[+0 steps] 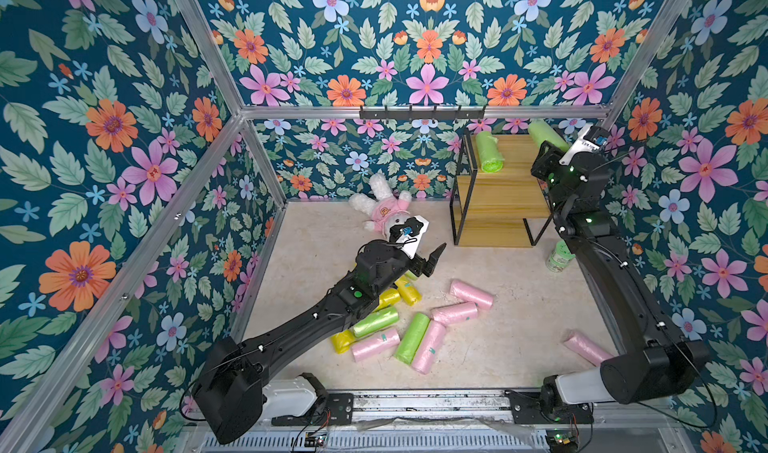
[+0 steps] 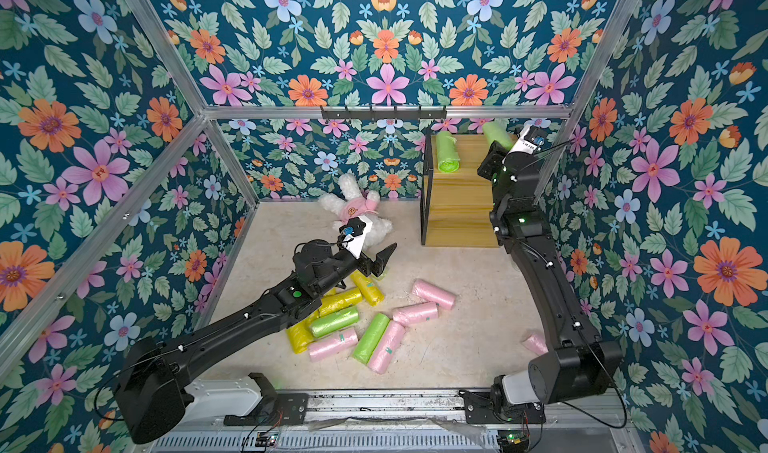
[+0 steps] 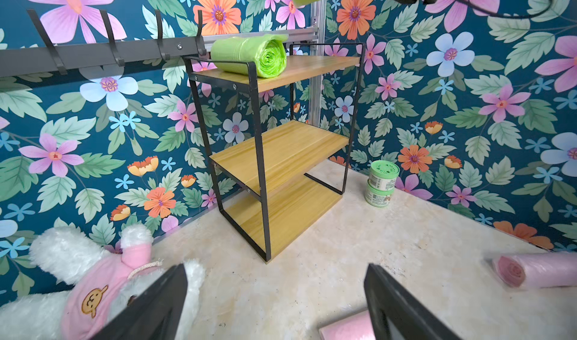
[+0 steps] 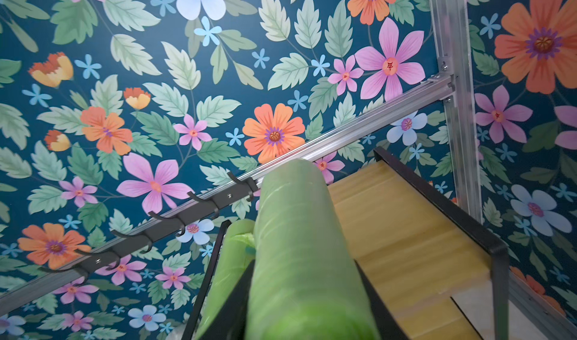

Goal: Sort the rolls of trash bags by color and place them on the shelf
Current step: Place the roll of trash bags on the shelf.

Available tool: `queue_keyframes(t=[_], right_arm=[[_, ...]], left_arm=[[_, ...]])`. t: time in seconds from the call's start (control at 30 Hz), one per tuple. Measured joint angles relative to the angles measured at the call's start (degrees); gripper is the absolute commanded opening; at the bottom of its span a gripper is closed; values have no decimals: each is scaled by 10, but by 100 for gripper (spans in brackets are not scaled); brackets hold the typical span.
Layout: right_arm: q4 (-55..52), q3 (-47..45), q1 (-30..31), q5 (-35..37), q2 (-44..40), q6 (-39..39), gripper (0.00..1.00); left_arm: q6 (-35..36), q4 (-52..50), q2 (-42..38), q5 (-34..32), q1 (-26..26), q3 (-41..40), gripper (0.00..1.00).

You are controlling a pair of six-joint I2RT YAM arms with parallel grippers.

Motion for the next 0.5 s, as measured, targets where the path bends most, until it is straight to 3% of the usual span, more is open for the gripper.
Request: queue_keyframes(t=[0.5], right_arm=[[-43, 94, 0, -23, 142, -5, 39]], left_arm=[[-3, -17, 0, -12, 0, 0, 93]])
